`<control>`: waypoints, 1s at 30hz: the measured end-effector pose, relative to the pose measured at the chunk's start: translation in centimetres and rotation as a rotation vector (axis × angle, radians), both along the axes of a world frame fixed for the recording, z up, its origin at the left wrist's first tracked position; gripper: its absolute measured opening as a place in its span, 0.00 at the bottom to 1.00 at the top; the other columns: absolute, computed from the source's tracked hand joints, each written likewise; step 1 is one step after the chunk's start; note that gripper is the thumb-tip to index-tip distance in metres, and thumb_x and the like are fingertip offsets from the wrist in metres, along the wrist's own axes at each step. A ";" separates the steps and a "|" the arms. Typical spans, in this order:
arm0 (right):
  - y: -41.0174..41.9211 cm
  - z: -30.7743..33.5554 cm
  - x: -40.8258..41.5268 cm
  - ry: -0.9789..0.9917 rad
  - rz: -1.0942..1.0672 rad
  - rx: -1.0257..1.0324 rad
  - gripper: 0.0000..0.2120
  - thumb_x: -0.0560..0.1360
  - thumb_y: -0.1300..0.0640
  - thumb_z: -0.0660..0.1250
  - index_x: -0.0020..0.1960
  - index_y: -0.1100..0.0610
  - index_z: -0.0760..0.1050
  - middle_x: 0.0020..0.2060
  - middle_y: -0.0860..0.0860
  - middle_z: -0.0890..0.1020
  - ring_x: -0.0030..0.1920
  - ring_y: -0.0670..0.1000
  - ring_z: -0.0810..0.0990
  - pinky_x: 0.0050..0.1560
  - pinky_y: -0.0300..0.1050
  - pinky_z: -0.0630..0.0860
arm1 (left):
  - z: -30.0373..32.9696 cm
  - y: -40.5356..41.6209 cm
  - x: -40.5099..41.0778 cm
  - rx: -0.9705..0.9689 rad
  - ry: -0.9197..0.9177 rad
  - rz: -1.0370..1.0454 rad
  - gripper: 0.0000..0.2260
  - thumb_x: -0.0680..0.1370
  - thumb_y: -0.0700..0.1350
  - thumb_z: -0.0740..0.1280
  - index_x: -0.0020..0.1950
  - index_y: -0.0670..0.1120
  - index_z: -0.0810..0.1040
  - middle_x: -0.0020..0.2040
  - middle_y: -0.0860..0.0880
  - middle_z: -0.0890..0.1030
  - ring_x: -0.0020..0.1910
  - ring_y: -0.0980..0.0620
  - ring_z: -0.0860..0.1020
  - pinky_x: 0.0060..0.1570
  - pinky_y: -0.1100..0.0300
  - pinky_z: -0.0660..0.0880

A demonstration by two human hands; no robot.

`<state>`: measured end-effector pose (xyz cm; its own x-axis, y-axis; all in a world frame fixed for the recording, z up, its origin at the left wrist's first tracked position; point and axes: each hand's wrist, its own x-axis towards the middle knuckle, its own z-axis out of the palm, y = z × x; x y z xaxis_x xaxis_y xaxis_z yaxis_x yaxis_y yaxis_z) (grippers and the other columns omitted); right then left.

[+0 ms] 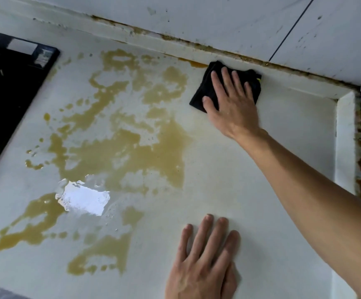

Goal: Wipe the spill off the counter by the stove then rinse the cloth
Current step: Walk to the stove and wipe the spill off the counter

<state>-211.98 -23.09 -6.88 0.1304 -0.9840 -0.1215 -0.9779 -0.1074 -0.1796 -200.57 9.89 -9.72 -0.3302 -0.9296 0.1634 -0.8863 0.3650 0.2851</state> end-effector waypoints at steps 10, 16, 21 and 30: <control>9.6 -0.5 1.2 0.021 0.261 -0.031 0.31 0.84 0.38 0.50 0.86 0.43 0.51 0.86 0.51 0.51 0.86 0.55 0.49 0.84 0.59 0.47 | 0.4 0.1 0.3 0.090 -0.014 -0.014 0.28 0.76 0.56 0.70 0.77 0.54 0.76 0.83 0.49 0.69 0.84 0.46 0.64 0.79 0.40 0.64; 3.9 0.2 2.7 0.008 0.123 0.015 0.31 0.86 0.38 0.48 0.86 0.45 0.46 0.86 0.51 0.46 0.86 0.54 0.44 0.84 0.59 0.43 | -0.1 0.4 0.4 0.110 -0.005 -0.016 0.27 0.80 0.56 0.66 0.79 0.54 0.72 0.86 0.49 0.64 0.86 0.45 0.59 0.82 0.40 0.58; 13.0 -0.4 2.9 0.023 0.276 -0.028 0.32 0.85 0.38 0.49 0.86 0.45 0.49 0.86 0.51 0.49 0.86 0.54 0.47 0.84 0.59 0.45 | -0.8 0.4 0.2 0.086 0.006 -0.016 0.27 0.80 0.55 0.65 0.80 0.53 0.72 0.86 0.48 0.64 0.86 0.44 0.60 0.82 0.39 0.58; 7.7 -0.1 5.1 0.012 0.234 0.023 0.30 0.87 0.39 0.49 0.86 0.45 0.46 0.86 0.51 0.46 0.86 0.53 0.43 0.84 0.58 0.43 | -0.2 0.4 0.5 0.157 0.052 -0.041 0.24 0.84 0.55 0.60 0.80 0.51 0.70 0.86 0.47 0.62 0.87 0.43 0.56 0.81 0.37 0.58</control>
